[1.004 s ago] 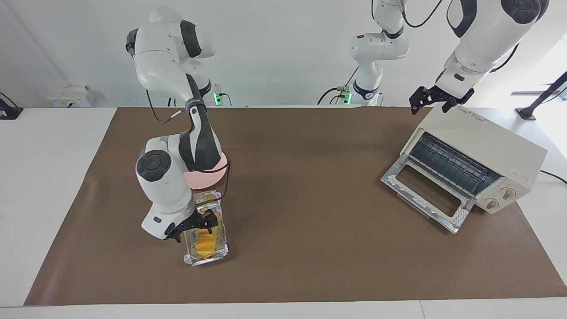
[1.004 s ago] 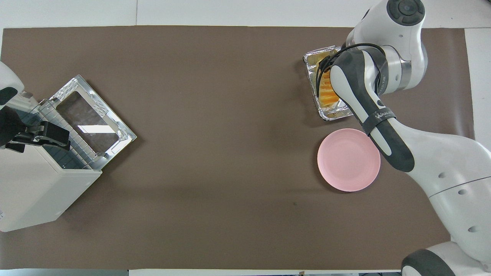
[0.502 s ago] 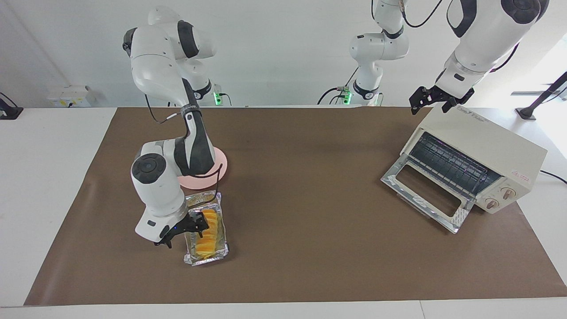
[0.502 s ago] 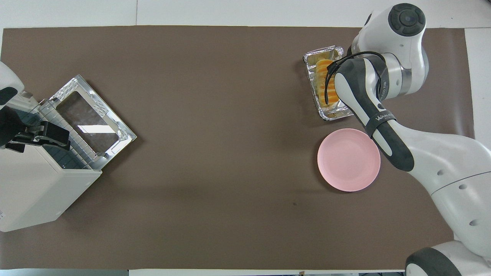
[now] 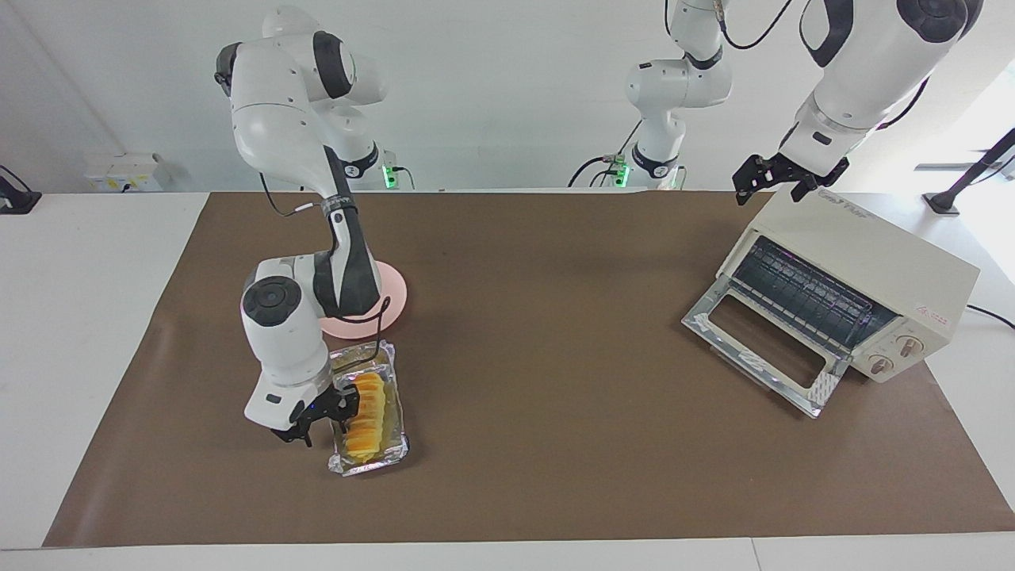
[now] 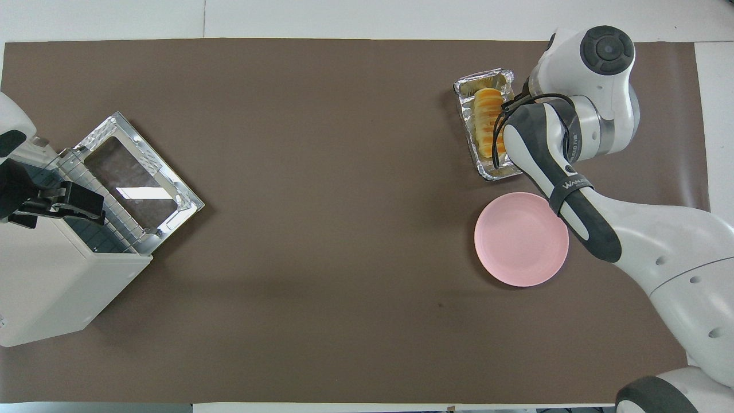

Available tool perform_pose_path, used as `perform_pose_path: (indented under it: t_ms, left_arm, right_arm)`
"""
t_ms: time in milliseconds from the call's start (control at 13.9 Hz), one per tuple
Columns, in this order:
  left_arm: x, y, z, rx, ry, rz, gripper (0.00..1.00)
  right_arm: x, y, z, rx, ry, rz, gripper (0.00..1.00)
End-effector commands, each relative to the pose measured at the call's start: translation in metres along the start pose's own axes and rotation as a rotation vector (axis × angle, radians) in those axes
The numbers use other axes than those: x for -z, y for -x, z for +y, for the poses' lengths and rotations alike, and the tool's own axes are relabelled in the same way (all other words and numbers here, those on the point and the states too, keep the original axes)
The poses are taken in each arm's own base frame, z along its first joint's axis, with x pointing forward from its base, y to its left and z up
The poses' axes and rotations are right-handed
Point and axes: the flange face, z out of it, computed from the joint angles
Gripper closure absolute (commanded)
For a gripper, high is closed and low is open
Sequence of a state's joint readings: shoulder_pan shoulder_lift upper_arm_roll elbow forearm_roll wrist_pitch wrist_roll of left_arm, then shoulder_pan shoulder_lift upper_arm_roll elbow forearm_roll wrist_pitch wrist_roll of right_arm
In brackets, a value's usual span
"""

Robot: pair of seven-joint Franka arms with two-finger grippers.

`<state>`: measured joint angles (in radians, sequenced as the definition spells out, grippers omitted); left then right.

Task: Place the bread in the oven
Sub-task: 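Lower the bread roll into the foil tray and open the right gripper, then grasp the edge of the foil tray with the right gripper, then slide the foil tray across the table toward the toaster oven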

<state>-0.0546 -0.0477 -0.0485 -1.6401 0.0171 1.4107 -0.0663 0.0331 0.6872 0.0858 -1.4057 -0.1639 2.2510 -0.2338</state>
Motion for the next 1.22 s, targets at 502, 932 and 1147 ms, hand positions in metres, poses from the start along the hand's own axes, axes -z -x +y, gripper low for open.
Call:
perform_pose_path:
  t_ms: [502, 932, 1147]
  left_arm:
    - [0.003, 0.006, -0.002, 0.006, 0.012, -0.008, 0.0]
    - [0.003, 0.006, -0.002, 0.006, 0.012, -0.008, 0.0]
    - [0.003, 0.006, -0.003, 0.007, 0.013, -0.008, 0.0]
  right_arm:
    - [0.015, 0.008, -0.003, -0.075, -0.077, -0.046, 1.0]
    - [0.131, -0.001, -0.05, -0.087, -0.216, -0.129, 1.0]
    - [0.178, -0.007, -0.125, -0.194, -0.272, -0.155, 1.0]
